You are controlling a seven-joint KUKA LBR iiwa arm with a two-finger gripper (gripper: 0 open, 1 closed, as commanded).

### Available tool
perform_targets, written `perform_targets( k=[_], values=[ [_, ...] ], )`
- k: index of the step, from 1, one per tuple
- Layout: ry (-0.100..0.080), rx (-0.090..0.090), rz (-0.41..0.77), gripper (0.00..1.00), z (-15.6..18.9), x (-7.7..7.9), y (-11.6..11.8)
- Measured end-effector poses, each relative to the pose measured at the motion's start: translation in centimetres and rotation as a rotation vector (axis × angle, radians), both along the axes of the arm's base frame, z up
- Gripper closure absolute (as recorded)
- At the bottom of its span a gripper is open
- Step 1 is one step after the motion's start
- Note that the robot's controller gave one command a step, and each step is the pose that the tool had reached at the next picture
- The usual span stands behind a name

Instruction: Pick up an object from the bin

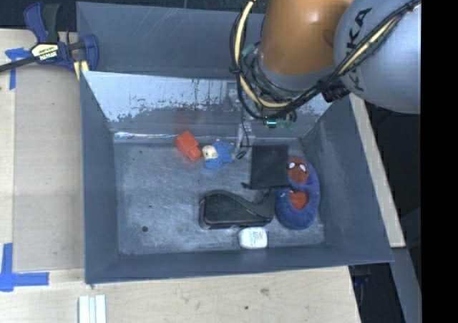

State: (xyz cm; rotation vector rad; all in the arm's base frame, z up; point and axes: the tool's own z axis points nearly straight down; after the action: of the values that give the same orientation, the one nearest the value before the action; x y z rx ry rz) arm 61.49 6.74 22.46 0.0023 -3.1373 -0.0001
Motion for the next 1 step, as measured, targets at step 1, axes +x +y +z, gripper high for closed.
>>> perform_targets(
  k=[1],
  values=[
    [0.001, -0.001, 0.040, 0.00, -10.37, 0.70, -1.08]
  ],
)
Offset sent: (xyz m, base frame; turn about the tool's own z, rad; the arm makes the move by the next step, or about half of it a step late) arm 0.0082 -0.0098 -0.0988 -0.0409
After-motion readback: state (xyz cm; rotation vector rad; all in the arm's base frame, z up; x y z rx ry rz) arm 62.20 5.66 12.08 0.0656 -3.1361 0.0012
